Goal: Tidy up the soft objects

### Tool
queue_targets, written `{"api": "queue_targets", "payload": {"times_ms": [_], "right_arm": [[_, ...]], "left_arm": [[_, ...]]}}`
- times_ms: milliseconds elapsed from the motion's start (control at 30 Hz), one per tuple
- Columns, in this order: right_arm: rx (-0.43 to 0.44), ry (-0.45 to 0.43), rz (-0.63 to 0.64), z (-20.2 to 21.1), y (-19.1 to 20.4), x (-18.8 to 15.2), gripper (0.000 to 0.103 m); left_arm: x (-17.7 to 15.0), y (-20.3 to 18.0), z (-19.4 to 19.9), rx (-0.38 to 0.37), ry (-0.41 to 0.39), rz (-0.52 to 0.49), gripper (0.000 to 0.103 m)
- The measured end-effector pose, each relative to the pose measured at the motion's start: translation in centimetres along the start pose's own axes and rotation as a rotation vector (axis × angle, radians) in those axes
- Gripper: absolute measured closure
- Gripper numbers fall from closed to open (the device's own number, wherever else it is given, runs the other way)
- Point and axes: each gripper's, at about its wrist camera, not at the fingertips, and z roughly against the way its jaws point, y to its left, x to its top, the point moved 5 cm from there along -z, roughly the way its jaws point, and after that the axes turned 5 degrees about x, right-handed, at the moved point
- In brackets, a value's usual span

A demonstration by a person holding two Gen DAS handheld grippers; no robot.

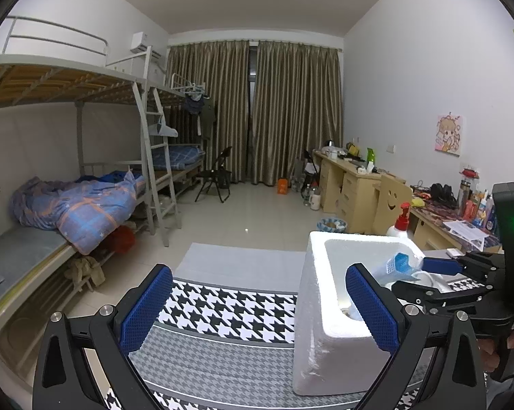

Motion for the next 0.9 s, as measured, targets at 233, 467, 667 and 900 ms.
{"api": "queue_targets", "payload": {"times_ms": [233,467,667,900], "right_arm": [[0.008,-0.004,0.012,1.3,0.4,-0.6,0.028],[0.022,-0.005,0.009,2.1,0.5,-1.2,0.027],[0.027,-0.019,0.022,2.5,0.7,-1.3,0.027],[0.022,-0.040,0.017,3.2,0.2,-1.8,0.027]], "left_arm": [[-0.1,-0.7,0.1,-0.020,0.000,-0.005,0.001],[-0.2,-1.8,0.4,-0.044,0.001,-0.018,0.001],[-0.6,-4.8,1.1,-0.138,0.009,-0.093,0.001],[-0.7,-5.5,1.2,-0.116,0.012,-0.095,0.001]]}}
